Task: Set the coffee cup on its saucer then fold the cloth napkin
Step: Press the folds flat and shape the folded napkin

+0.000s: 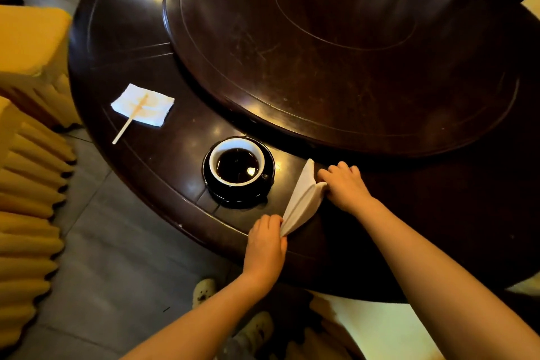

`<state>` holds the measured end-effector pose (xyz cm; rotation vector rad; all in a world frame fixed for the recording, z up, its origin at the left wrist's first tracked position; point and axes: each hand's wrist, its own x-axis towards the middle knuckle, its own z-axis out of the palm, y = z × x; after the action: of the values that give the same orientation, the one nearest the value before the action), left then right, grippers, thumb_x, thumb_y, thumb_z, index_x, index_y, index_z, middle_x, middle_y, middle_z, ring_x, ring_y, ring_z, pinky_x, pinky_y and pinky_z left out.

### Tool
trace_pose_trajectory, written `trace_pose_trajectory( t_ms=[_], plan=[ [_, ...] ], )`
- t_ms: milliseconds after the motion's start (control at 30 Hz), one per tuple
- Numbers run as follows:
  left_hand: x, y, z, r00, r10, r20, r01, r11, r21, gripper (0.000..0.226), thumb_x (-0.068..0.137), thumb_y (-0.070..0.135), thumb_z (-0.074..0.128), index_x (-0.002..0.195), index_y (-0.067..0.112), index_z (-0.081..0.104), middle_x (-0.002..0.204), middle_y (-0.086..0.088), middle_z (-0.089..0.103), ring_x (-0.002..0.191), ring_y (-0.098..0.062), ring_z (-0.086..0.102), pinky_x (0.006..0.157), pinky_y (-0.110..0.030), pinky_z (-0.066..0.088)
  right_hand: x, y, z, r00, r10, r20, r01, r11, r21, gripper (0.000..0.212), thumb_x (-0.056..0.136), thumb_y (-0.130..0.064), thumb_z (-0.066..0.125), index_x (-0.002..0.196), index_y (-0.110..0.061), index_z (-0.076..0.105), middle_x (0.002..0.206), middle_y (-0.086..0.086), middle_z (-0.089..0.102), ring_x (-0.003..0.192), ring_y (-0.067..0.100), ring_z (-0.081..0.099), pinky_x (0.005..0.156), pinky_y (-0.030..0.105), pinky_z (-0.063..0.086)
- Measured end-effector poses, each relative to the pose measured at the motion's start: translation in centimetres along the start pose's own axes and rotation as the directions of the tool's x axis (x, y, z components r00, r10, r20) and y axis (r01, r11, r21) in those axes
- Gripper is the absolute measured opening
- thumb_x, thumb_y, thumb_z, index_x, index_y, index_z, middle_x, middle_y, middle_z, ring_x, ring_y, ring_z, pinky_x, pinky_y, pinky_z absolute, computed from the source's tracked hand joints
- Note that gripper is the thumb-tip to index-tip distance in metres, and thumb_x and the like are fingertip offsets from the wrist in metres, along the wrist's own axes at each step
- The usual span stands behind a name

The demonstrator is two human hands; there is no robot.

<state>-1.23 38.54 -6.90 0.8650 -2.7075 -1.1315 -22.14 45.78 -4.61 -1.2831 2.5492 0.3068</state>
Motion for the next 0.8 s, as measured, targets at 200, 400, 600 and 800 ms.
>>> trace_pose_trajectory(
  t_ms=[200, 400, 600, 800],
  plan=[
    [-0.1, -0.3, 0.4, 0.999, 0.035, 0.002, -0.035, 0.998, 0.045, 0.014, 0.086, 0.013, 0.054, 0.099, 0.008, 0.053, 0.1, -0.01, 0.053, 0.093, -0.024, 0.048, 0.082, -0.033, 0.04, -0.7, 2.4, -0.3, 0.98, 0.144, 0.141, -0.125, 0.983, -0.133, 0.024, 0.087, -0.017, 0.048, 0.11, -0.019, 0.052, 0.117, 0.009, 0.054, 0.114, 0.031, 0.041, 0.092, 0.043, 0.033],
    [-0.9, -1.0, 0.0, 1.0, 0.026, -0.005, -0.025, 0.995, 0.101, 0.018, 0.081, 0.021, 0.061, 0.094, 0.013, 0.052, 0.095, -0.005, 0.052, 0.091, -0.023, 0.047, 0.079, -0.032, 0.04, 0.7, 1.8, -2.8, 0.916, 0.346, 0.204, -0.401, 0.814, 0.42, 0.02, 0.087, -0.017, 0.051, 0.1, -0.013, 0.066, 0.108, 0.012, 0.066, 0.105, 0.03, 0.056, 0.09, 0.041, 0.044],
    [-0.8, -1.5, -0.3, 1.0, 0.017, 0.003, -0.017, 0.987, 0.157, 0.016, 0.082, 0.025, 0.06, 0.084, 0.013, 0.051, 0.086, -0.005, 0.054, 0.084, -0.024, 0.049, 0.073, -0.032, 0.038, 3.8, -1.3, -3.8, 0.856, 0.337, 0.393, -0.516, 0.611, 0.601, 0.042, 0.088, -0.038, 0.05, 0.066, -0.004, 0.061, 0.059, 0.004, 0.055, 0.067, 0.023, 0.053, 0.063, 0.03, 0.037],
    [-0.8, -1.4, -0.5, 0.998, 0.063, 0.029, -0.067, 0.98, 0.186, 0.017, 0.082, 0.024, 0.062, 0.076, 0.011, 0.055, 0.078, -0.008, 0.058, 0.079, -0.027, 0.054, 0.07, -0.039, 0.042, 4.9, -2.9, -3.3, 0.868, 0.373, 0.328, -0.495, 0.602, 0.626, 0.042, 0.086, -0.027, 0.053, 0.051, -0.012, 0.036, 0.053, 0.003, 0.034, 0.047, 0.018, 0.035, 0.048, 0.029, 0.024]
  ],
)
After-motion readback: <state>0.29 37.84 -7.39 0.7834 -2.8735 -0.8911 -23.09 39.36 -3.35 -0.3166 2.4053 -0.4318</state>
